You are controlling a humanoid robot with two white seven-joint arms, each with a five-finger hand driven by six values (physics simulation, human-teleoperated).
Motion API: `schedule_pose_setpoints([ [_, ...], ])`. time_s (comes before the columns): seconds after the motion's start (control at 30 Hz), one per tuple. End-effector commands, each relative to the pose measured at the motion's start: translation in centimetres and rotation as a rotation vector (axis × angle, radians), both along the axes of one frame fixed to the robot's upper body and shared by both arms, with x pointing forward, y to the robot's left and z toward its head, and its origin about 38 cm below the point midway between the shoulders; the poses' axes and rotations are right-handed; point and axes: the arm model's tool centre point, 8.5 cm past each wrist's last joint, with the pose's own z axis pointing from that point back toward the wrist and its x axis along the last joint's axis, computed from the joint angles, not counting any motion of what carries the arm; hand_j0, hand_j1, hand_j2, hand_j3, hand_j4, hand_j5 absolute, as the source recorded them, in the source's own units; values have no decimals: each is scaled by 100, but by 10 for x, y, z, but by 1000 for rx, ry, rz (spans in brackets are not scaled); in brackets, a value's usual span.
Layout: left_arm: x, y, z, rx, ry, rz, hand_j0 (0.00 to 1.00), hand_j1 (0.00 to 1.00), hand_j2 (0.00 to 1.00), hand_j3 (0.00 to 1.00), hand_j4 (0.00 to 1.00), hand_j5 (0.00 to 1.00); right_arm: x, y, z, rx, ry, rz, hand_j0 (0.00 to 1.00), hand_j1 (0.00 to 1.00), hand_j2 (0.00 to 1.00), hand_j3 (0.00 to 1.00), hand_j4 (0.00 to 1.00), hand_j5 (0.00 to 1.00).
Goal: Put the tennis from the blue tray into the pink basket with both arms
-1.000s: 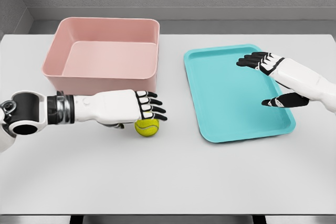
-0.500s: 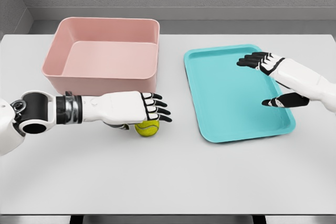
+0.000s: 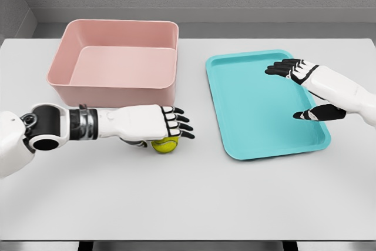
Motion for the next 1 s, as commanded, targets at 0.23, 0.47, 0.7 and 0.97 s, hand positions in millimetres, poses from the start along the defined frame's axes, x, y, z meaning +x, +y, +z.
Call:
schedule_pose_setpoints([
  [0.23, -1, -2, -7, 0, 23, 0, 100, 100, 100, 100, 100, 100, 0, -1, 0, 7, 3, -1, 100, 100, 100, 100, 100, 100],
  [0.47, 3, 5, -14, 9, 41, 27, 100, 100, 100, 100, 100, 100, 0, 0, 1, 7, 2, 0, 100, 100, 100, 100, 100, 100],
  [0.7, 1, 4, -18, 20, 48, 22, 91, 91, 91, 91, 91, 91, 0, 0, 1, 7, 2, 0, 100, 100, 100, 100, 100, 100],
  [0.97, 1, 6, -23, 51, 66, 24, 63, 63, 63, 63, 63, 63, 0, -1, 0, 7, 4, -1, 100, 100, 100, 100, 100, 100],
])
